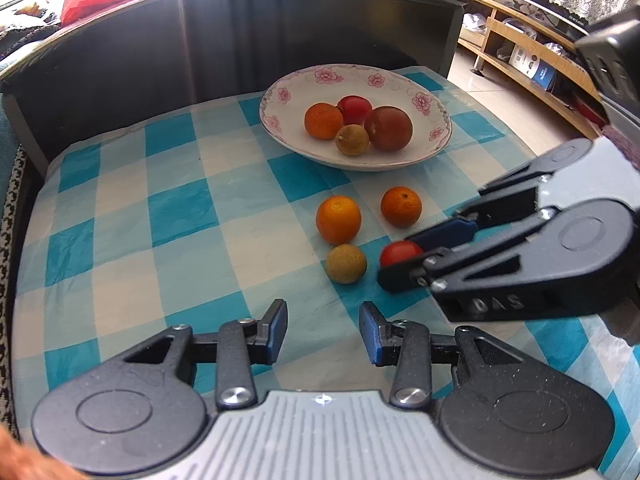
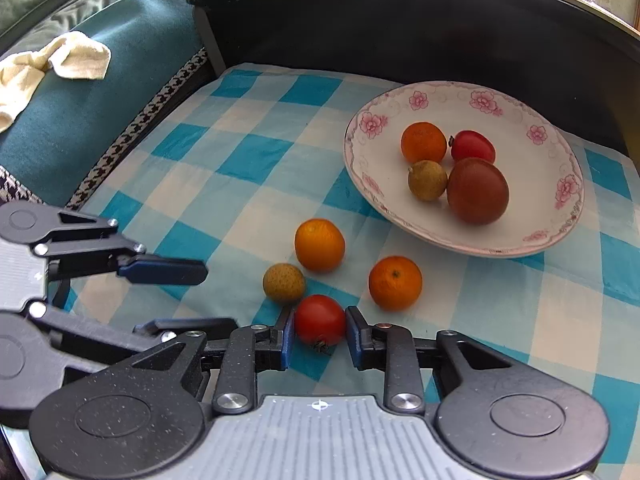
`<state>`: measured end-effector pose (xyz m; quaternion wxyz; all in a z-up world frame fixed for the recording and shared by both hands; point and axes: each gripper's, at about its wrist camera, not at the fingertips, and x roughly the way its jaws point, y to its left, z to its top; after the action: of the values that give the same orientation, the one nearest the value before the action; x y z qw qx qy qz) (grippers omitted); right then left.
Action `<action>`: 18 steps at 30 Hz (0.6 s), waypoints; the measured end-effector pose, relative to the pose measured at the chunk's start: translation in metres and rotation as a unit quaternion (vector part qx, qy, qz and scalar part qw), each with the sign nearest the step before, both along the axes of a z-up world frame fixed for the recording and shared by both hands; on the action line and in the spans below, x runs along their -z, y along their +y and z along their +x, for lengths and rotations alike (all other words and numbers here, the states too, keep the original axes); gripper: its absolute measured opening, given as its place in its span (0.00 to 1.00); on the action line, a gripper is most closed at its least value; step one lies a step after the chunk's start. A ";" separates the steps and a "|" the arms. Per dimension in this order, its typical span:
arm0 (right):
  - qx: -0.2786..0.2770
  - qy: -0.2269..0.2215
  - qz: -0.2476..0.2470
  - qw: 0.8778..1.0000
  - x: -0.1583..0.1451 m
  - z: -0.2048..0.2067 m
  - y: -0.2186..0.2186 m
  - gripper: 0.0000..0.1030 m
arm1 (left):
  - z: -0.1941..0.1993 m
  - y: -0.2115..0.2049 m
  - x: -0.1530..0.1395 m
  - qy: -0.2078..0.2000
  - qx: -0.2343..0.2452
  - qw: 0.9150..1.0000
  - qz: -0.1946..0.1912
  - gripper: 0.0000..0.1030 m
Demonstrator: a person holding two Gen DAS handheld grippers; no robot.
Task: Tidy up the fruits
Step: 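Grasp a small yellow fruit with the left tool while the right grasps a red tomato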
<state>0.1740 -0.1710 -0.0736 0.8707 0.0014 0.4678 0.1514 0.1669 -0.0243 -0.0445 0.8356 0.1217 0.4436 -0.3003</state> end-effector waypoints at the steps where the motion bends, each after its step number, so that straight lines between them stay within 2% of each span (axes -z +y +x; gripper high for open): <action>1: 0.001 0.002 -0.002 1.000 -0.001 -0.003 -0.001 0.21 | 0.001 -0.001 0.001 -0.003 0.000 1.000 -0.003 0.47; 5: 0.027 0.007 -0.008 1.000 -0.008 -0.016 -0.011 0.21 | 0.009 -0.009 0.005 0.002 -0.001 1.000 -0.020 0.47; 12: 0.062 0.016 -0.009 0.998 -0.016 -0.034 -0.027 0.21 | 0.015 -0.028 0.012 -0.009 -0.011 1.000 -0.008 0.46; 16: 0.071 0.021 -0.013 0.997 -0.018 -0.038 -0.031 0.21 | 0.016 -0.034 0.012 -0.011 -0.015 1.000 0.000 0.36; 18: 0.073 0.017 -0.010 0.997 -0.020 -0.038 -0.034 0.21 | 0.014 -0.036 0.012 -0.014 -0.018 1.000 0.004 0.36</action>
<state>0.1357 -0.2047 -0.0536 0.8713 0.0289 0.4828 0.0828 0.1808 -0.0604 -0.0567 0.8463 0.1218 0.4354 -0.2818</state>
